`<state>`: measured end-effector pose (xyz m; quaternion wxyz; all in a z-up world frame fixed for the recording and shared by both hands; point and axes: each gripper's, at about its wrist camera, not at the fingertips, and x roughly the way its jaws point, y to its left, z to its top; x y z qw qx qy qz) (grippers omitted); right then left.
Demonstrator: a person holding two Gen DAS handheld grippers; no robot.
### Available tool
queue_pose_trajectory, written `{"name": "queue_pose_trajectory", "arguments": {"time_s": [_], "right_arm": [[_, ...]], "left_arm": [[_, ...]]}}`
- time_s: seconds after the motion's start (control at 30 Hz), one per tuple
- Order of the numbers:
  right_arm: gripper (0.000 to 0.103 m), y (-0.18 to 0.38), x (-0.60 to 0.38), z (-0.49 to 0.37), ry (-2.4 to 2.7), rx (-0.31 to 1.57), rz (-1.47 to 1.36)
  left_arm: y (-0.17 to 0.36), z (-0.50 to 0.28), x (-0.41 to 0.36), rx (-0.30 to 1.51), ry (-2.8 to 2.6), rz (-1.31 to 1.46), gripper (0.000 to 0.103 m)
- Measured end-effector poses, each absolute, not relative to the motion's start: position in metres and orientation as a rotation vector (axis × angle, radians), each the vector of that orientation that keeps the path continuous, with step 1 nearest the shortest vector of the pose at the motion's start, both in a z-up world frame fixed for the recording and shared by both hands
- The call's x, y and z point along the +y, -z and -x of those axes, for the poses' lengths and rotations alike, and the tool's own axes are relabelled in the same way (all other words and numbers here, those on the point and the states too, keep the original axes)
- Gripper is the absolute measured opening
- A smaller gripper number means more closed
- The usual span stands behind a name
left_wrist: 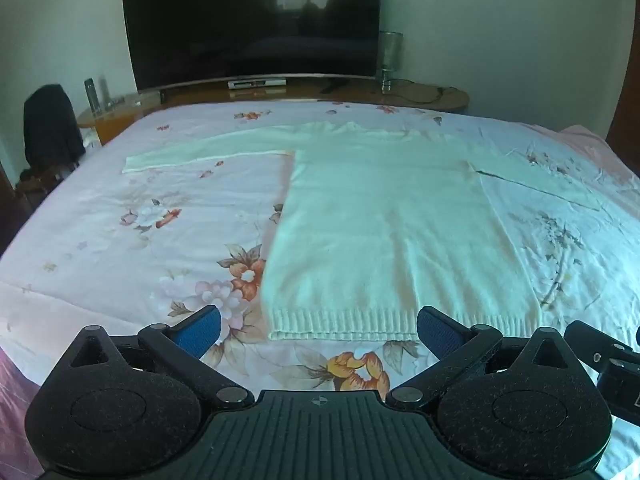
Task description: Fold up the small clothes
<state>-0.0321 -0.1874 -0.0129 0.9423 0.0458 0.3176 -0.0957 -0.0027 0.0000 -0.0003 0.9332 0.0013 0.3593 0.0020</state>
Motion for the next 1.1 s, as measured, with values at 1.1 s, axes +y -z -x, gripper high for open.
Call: {"name": "queue_pose_trajectory", "arguments": {"time_s": [1.1], "right_arm": [[0.103, 0.014, -0.193, 0.030, 0.192, 0.681, -0.134]], "left_arm": [[0.000, -0.002, -0.021, 0.788, 0.035, -0.041, 0.103]]}}
